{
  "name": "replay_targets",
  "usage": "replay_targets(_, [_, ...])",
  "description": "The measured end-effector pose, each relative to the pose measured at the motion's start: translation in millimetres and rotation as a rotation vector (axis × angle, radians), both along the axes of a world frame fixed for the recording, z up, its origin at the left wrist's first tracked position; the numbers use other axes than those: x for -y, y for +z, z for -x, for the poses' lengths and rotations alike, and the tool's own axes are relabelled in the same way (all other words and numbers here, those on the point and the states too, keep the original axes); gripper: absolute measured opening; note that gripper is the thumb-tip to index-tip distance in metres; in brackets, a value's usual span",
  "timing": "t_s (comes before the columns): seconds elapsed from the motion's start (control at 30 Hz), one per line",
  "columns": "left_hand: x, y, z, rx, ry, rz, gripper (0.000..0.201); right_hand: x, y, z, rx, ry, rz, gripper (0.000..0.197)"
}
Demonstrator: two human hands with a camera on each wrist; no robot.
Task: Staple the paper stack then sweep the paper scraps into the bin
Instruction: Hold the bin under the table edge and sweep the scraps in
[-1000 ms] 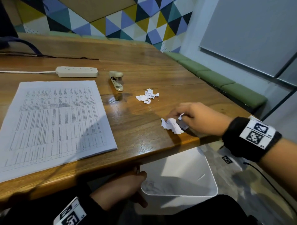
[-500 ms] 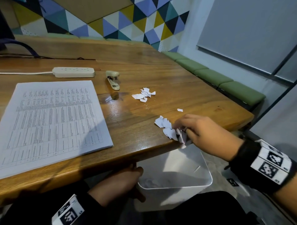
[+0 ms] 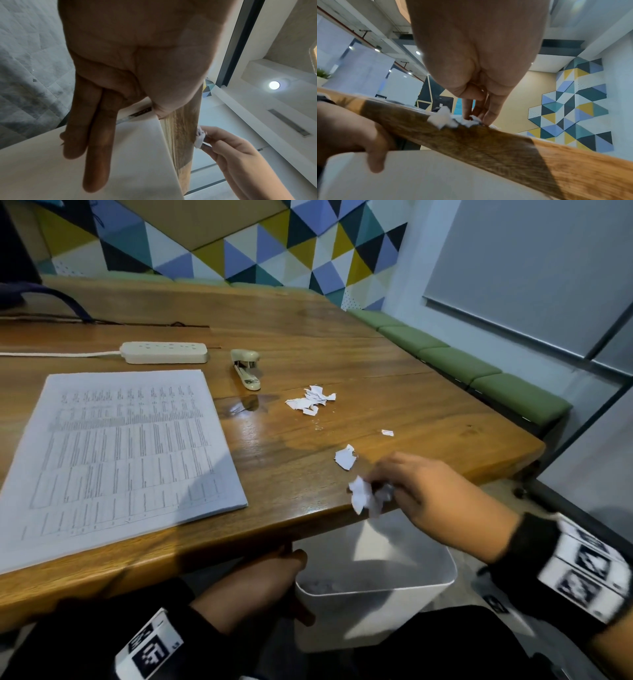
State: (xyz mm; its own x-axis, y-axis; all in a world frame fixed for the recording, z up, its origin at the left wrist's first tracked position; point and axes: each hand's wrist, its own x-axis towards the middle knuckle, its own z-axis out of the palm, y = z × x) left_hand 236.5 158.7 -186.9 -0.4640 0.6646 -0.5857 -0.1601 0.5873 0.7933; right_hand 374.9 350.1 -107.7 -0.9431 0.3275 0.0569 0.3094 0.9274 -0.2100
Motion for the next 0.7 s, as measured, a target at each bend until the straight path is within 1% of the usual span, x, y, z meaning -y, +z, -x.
replay_targets(0.07, [2.1,-0.4,1.8,0.033,0.013,-0.004,0.046,3.7,4.1,-7.6,-0.017,0.013,0.016,0.042])
replay_targets(0.13, [4.5,1.5,1.0,0.074,0.022,-0.009,0.049,-1.4,10.8,-4.1,-0.05,0.002,-0.018,0.043])
replay_targets(0.2, [4.3,4.1,-1.4,0.075,0.034,-0.019,0.047,-12.3,16.2,9.8,-0.093,-0.022,-0.052,0.042])
replay_targets(0.27, [2.4,4.6,-4.5,0.054,0.112,-0.052,0.044,-24.1,14.3,29.5,-0.117,-0.007,-0.063,0.043])
replay_targets(0.3, [2.4,5.7,-5.6,0.034,0.133,-0.061,0.043,-27.7,10.5,40.1,-0.111,0.012,-0.072,0.044])
replay_targets(0.37, [4.8,6.4,-6.0,0.027,0.087,-0.043,0.041,-26.1,5.3,56.0,-0.067,0.009,-0.082,0.042])
replay_targets(0.4, [6.1,7.4,-4.8,0.05,0.059,-0.03,0.042,-21.4,4.1,58.3,-0.03,-0.013,-0.064,0.04])
replay_targets(0.47, [8.8,7.8,-2.3,0.092,0.024,-0.008,0.038,-8.5,3.9,50.3,-0.003,-0.015,-0.026,0.036])
replay_targets(0.53, [10.4,6.2,2.2,0.117,0.022,0.002,0.027,7.5,4.8,30.3,-0.014,0.048,-0.007,0.033])
replay_targets(0.6, [10.7,-0.8,6.2,0.154,-0.013,0.011,0.019,19.0,5.2,9.9,-0.005,0.097,0.008,0.034])
replay_targets(0.63, [10.3,-3.7,6.1,0.157,-0.038,0.013,0.019,18.0,7.1,1.0,-0.011,0.084,0.019,0.035])
replay_targets(0.7, [9.9,-11.0,7.5,0.149,-0.054,0.006,0.027,5.7,14.8,-1.6,-0.078,0.011,0.031,0.035])
